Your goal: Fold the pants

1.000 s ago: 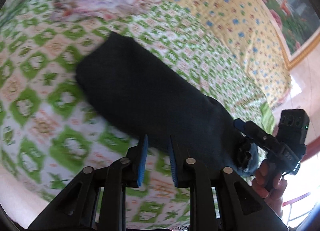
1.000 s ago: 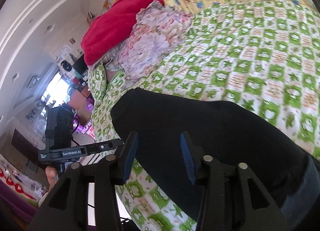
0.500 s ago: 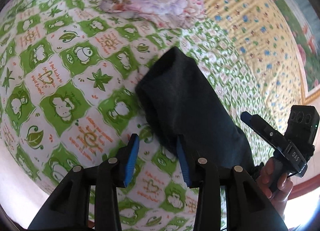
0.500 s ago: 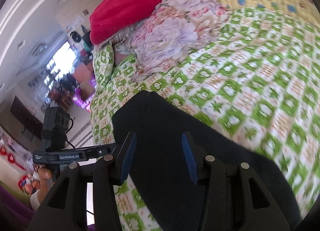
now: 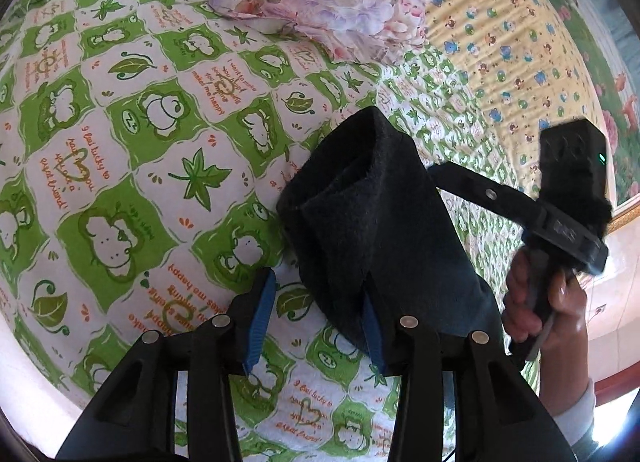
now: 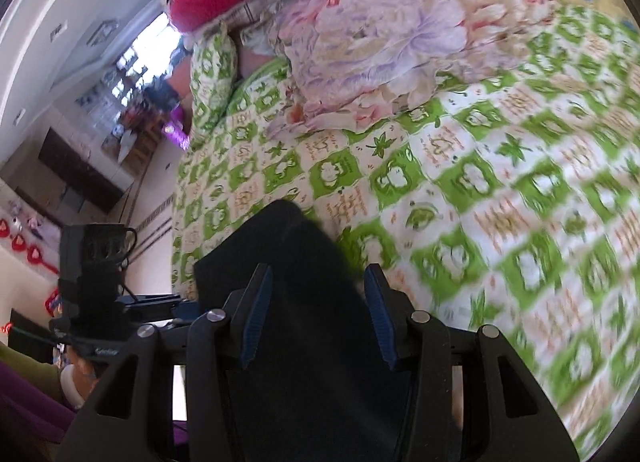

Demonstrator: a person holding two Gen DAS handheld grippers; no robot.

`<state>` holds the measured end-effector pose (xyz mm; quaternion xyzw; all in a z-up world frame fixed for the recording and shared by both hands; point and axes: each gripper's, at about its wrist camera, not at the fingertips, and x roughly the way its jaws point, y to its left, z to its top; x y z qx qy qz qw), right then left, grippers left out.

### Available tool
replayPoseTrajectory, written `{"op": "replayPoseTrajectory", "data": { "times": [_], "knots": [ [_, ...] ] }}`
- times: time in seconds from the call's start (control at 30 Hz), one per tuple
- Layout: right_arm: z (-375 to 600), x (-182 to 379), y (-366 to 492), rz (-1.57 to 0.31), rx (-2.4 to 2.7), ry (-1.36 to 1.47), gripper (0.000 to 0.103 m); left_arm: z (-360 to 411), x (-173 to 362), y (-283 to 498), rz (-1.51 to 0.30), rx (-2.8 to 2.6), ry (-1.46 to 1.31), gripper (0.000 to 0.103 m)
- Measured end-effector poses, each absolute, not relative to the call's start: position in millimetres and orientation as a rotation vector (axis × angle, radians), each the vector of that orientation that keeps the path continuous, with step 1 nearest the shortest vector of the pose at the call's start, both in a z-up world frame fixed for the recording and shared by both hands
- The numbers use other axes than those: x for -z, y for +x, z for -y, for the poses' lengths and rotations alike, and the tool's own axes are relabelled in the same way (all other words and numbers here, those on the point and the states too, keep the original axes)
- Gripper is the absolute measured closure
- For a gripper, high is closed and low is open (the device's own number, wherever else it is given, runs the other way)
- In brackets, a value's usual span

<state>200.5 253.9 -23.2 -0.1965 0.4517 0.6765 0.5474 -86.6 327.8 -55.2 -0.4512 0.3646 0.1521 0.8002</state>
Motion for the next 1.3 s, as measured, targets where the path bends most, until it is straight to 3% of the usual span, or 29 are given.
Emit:
{"op": "replayPoseTrajectory", "data": {
  "times": [0.27, 0.33, 0.43, 0.5, 0.6, 1.3],
  "knots": [
    [-289, 41, 194, -1.118, -1.648, -0.577, 0.056, -328, 55, -80, -0.768, -0.343, -0.94, 0.064],
    [-291, 44, 192, -1.122, -1.678, -0.572, 0.066, -328, 55, -76, -0.769, -0.35, -0.924, 0.065],
    [-290, 45, 192, -1.121, -1.68, -0.551, 0.072, -329, 55, -73, -0.766, -0.35, -0.93, 0.069],
    [-286, 43, 194, -1.122, -1.685, -0.521, 0.076, -330, 55, -70, -0.764, -0.335, -0.944, 0.078],
    [-275, 36, 195, -1.114, -1.692, -0.477, 0.081, -329, 49, -69, -0.757, -0.328, -0.957, 0.081],
    [-114, -69, 227, -0.861, -1.7, -0.054, 0.084, -234, -77, -45, -0.591, -0.047, -0.741, 0.083]
  ]
}}
